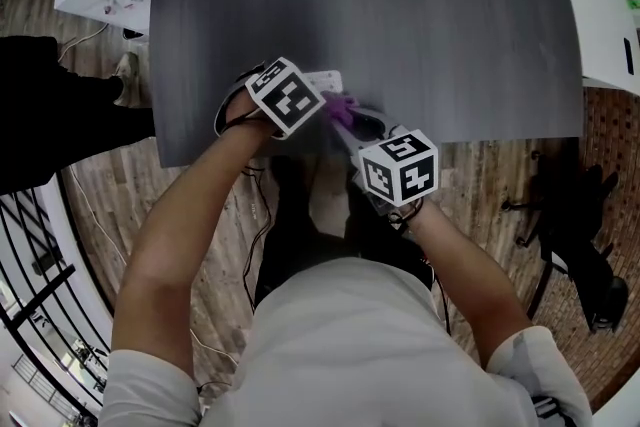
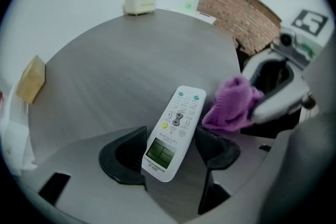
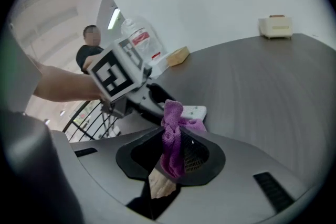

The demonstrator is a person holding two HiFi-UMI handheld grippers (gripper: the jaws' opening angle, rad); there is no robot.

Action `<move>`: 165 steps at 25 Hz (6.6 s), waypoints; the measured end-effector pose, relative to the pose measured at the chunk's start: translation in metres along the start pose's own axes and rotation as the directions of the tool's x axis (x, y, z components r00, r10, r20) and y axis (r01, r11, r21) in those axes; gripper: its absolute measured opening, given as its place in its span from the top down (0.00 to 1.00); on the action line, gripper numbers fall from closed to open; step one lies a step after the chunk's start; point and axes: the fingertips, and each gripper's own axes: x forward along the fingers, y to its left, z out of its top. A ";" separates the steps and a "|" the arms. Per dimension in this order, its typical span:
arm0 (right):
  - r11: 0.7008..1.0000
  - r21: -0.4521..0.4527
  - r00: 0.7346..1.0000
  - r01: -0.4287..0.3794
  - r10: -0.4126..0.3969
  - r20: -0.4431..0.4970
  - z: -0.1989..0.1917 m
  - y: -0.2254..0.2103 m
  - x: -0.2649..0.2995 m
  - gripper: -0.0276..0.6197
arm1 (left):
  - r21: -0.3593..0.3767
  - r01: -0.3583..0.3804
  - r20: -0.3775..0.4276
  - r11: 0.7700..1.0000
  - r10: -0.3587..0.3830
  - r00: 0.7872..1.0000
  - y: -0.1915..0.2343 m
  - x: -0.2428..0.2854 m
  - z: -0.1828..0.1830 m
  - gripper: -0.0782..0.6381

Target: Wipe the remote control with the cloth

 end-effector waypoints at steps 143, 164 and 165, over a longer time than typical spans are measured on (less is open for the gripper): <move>0.738 -0.596 0.945 -0.316 0.303 -0.125 0.084 0.078 -0.037 0.82 | -0.164 0.982 0.985 0.092 -0.039 0.168 0.013 -0.119 0.012 0.56; 0.982 -0.184 0.994 0.032 -0.013 0.104 0.097 -0.042 -0.067 0.82 | -0.886 0.088 0.217 0.455 0.240 0.946 0.050 -0.020 -0.030 0.56; 0.983 -0.182 0.994 0.031 -0.012 0.106 0.097 -0.041 -0.067 0.82 | -0.884 0.090 0.221 0.459 0.240 0.945 0.049 -0.019 -0.028 0.56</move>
